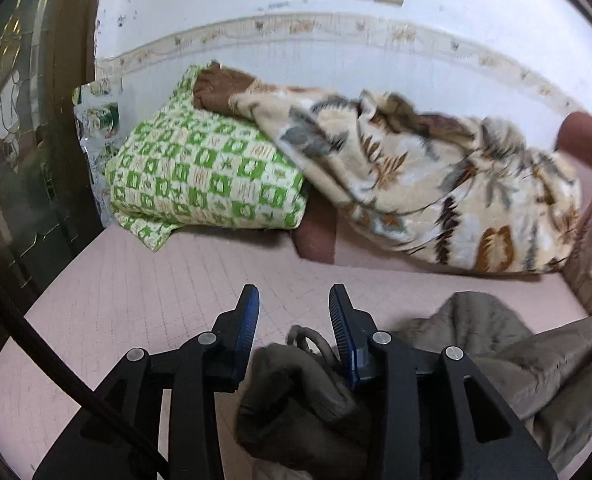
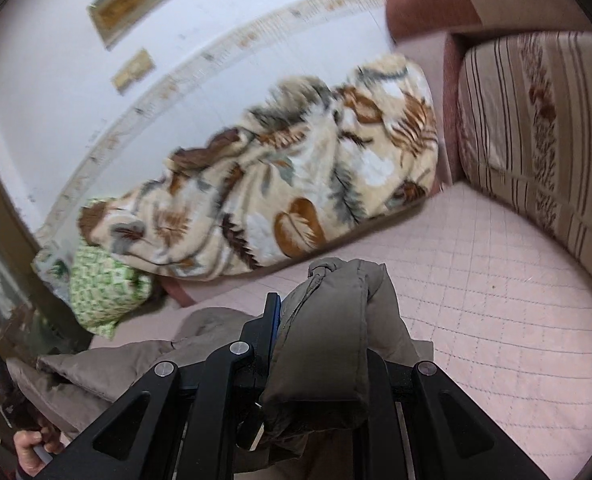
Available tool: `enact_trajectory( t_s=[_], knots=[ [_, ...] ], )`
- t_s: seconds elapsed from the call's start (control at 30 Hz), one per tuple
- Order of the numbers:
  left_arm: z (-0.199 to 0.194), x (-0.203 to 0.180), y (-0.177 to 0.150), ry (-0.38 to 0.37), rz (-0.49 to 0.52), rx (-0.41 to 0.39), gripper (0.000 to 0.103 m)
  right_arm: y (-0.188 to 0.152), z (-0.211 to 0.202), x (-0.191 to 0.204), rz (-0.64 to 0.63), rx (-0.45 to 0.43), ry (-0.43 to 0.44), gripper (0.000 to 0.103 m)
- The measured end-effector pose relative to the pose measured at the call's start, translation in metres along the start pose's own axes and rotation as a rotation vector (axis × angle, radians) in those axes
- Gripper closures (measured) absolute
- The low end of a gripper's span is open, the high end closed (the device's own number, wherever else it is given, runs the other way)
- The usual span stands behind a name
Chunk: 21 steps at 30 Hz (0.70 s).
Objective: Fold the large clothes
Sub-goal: 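Grasp the jacket side edge with both tools and lift it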
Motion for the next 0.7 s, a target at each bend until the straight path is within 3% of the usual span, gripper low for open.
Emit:
enact_trajectory(
  t_s=[0.07,0.17,0.23,0.37,0.5,0.7],
  knots=[
    [0.022,0.000,-0.002,0.025,0.020,0.022,0.064,-0.004,0.027,-0.013,0.030,0.032,-0.022,0.088],
    [0.045,0.008,-0.001,0.058,0.019,0.032,0.041,-0.011,0.061,-0.031,0.070,0.073,-0.053,0.088],
    [0.055,0.018,-0.002,0.062,-0.008,0.046,0.030,-0.016,0.076,-0.040,0.087,0.097,-0.071,0.088],
    [0.067,0.029,-0.007,0.044,-0.030,0.072,0.026,-0.024,0.100,-0.057,0.161,0.152,-0.061,0.086],
    [0.067,0.027,-0.013,0.041,0.011,0.066,0.025,-0.026,0.104,-0.069,0.294,0.176,0.035,0.078],
    [0.067,0.035,-0.008,-0.006,-0.041,0.103,0.022,-0.024,0.091,-0.071,0.417,0.201,0.149,0.072]
  ],
)
Point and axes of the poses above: each gripper's, at about its wrist camera, not at the fingertips, and z roughly the way its jaws point, x to its left, y to its top, the point moved 10 cm from there along z, roughly the way its jaws point, and after that the axes turned 1 degree about y, right-handed, at the moved point
